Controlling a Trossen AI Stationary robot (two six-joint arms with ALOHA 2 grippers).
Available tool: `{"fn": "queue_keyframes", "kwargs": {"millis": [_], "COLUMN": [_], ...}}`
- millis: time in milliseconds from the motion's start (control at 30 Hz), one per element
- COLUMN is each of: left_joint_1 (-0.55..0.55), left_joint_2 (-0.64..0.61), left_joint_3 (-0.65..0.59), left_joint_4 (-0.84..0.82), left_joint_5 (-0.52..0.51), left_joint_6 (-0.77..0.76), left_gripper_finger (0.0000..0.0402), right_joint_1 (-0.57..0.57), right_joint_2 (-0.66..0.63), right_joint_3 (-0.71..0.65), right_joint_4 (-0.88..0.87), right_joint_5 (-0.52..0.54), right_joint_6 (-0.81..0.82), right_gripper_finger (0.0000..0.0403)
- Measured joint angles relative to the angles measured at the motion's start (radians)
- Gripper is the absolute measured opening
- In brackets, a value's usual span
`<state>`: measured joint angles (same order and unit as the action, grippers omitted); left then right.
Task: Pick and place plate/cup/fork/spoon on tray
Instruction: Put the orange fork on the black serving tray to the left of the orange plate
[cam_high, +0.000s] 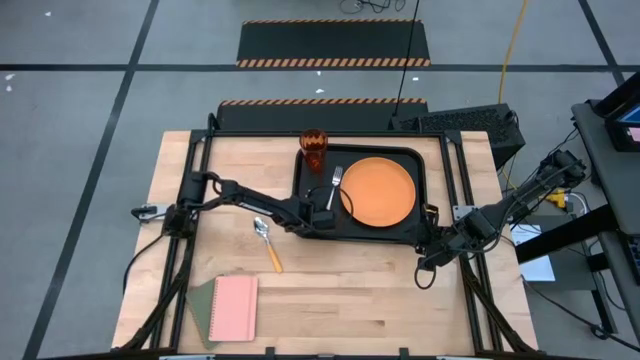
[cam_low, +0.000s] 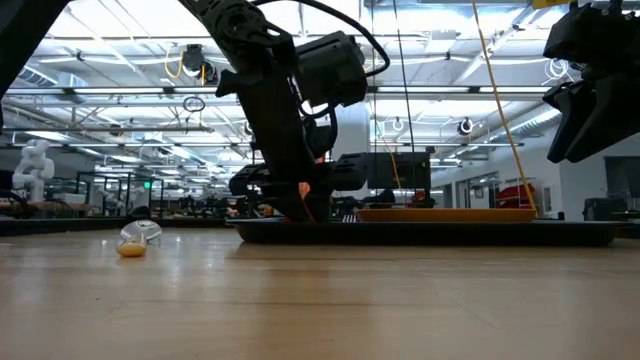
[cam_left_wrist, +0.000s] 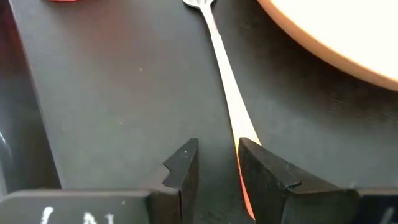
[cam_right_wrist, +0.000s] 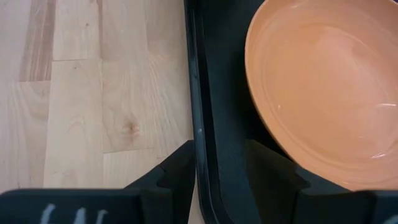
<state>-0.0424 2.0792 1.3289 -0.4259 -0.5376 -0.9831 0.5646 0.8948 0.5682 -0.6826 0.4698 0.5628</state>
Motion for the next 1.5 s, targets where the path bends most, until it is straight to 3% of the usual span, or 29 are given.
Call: {"fn": "queue_keyframes", "kwargs": {"millis": [800,1100,1500], "left_joint_1": [-0.066,-0.023,0.045], "left_joint_2": [0.000,-0.018,0.012], "left_joint_3": [0.000,0.058,0.065], "left_joint_4": [0.042,0.043,0.065], "left_joint_5": [0.028,-0.022,-0.001], "left_joint_6": [-0.041,0.023,0.065], "left_gripper_finger": [0.0117,0.0117,0.0117], "right_joint_1": [0.000,0.000,0.000], "right_joint_2": [0.000,0.000,0.000], "right_joint_3": [0.000,0.000,0.000], "right_joint_4": [0.006,0.020,0.021], "right_joint_5": [-0.001,0.000,0.003], "right_joint_6": [-0.003,-0.008,-0.021], "right_gripper_finger": [0.0130,0.0130,0.0130]}}
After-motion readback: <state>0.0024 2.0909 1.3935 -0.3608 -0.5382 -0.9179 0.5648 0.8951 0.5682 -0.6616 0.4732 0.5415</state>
